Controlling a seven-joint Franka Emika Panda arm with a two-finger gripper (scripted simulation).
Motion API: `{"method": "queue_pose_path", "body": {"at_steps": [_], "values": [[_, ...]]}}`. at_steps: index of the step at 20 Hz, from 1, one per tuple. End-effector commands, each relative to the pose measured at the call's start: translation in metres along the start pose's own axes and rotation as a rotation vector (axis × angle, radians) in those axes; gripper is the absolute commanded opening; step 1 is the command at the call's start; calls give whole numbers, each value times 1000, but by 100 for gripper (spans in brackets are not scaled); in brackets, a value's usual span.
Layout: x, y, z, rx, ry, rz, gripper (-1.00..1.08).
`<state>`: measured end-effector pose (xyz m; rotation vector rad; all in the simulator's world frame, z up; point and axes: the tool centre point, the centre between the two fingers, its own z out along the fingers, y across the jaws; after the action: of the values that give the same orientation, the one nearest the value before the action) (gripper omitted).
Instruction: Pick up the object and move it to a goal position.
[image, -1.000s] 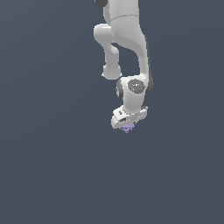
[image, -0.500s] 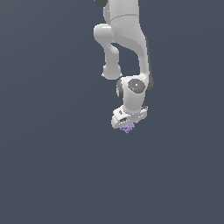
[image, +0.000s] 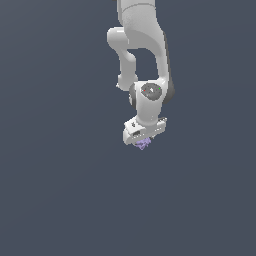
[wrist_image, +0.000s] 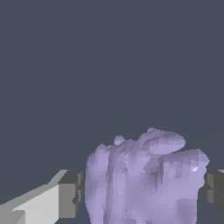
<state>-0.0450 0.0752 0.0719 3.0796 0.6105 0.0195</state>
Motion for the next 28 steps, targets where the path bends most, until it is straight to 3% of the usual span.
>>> {"method": "queue_pose_path", "body": {"at_steps": [1, 28], "values": [[-2, 11, -16, 0, 1, 0, -100], [-23, 183, -273, 5, -5, -3, -100]]}}
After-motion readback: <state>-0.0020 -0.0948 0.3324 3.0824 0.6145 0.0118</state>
